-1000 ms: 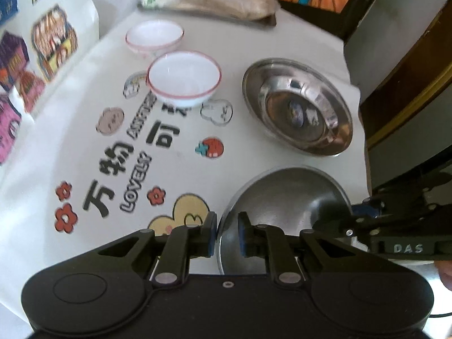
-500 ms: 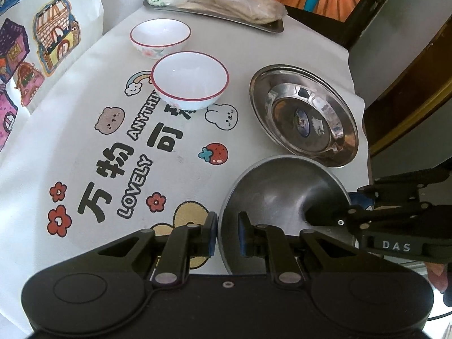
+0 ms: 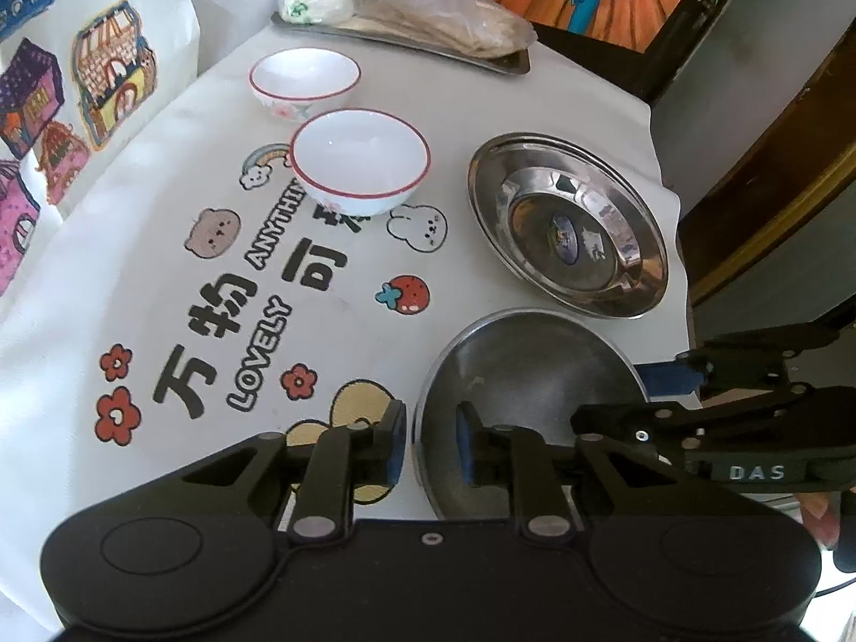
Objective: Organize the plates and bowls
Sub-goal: 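Carry the steel mixing bowl with both grippers beside the steel plates, open both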
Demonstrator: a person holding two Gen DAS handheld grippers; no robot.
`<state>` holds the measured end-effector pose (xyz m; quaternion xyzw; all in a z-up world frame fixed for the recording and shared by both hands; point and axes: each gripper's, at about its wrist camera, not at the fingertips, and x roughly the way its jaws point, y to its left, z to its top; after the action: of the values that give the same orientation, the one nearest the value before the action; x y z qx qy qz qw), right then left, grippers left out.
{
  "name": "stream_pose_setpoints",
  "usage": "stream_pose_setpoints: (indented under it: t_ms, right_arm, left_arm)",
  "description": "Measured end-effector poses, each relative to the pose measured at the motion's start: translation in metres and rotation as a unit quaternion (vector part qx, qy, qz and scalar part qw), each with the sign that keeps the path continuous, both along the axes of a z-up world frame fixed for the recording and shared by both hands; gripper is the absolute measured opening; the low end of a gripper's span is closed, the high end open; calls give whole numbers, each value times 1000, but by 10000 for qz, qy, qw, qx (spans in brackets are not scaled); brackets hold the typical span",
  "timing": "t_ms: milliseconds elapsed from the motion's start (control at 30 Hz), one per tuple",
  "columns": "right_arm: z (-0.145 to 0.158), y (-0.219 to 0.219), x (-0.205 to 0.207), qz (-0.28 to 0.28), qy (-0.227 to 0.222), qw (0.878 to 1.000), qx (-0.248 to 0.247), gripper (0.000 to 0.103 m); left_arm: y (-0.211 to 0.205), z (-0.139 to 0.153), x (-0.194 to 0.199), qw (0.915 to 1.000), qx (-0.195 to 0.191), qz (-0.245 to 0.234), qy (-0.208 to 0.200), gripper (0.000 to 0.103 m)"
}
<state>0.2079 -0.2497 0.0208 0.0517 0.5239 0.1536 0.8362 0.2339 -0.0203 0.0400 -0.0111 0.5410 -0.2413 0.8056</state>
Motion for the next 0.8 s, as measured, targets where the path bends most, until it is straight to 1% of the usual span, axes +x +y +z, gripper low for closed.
stream_pose_setpoints:
  t_ms: [133, 200, 333, 400, 467, 633, 733, 767, 800]
  right_arm:
    - [3, -1, -4, -41, -70, 10000, -16, 55]
    - [5, -1, -7, -57, -115, 9999, -1, 60]
    - [11, 1, -13, -54, -249, 9997, -53, 67]
    - [14, 2, -17, -58, -314, 9995, -58, 72]
    - [17, 2, -20, -61, -380, 9992, -54, 75]
    - [25, 2, -27, -87, -530, 9986, -27, 85]
    - [30, 1, -32, -104, -664, 9977, 1, 94]
    - [32, 0, -34, -138, -745, 9971, 28, 100]
    - [35, -1, -37, -160, -843, 9963, 63, 103]
  left_arm:
    - [5, 4, -2, 9999, -31, 54, -102, 30]
    - [9, 6, -3, 9998, -50, 85, -152, 34]
    - [15, 9, -7, 9994, -119, 137, -282, 45]
    - [18, 12, -9, 9991, -129, 183, -372, 49]
    - [22, 15, -12, 9985, -157, 243, -469, 57]
    - [32, 23, -17, 9965, -206, 397, -711, 70]
    - [39, 28, -20, 9948, -241, 490, -860, 79]
    - [41, 30, -21, 9941, -260, 524, -917, 83]
    - [43, 32, -23, 9933, -286, 558, -974, 85]
